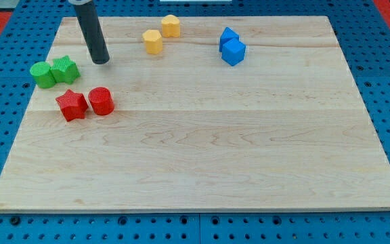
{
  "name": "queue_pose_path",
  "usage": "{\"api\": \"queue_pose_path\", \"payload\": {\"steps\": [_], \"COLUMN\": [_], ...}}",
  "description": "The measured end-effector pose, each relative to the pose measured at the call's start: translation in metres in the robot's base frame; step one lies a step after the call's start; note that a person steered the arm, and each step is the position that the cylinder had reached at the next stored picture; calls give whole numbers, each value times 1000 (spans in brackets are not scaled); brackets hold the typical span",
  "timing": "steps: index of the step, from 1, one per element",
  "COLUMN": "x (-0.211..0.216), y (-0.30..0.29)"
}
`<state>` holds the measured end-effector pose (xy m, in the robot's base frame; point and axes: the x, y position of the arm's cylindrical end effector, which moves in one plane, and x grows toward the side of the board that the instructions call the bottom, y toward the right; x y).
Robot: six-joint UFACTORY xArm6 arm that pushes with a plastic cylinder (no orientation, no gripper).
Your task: Move the yellow hexagon closer to the blue triangle
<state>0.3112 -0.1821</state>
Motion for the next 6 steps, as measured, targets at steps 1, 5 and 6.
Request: {"api": "queue_pose_path", "payload": {"steps": [1,5,6], "x": [-32,-31,-24], "y": [9,71,73]}}
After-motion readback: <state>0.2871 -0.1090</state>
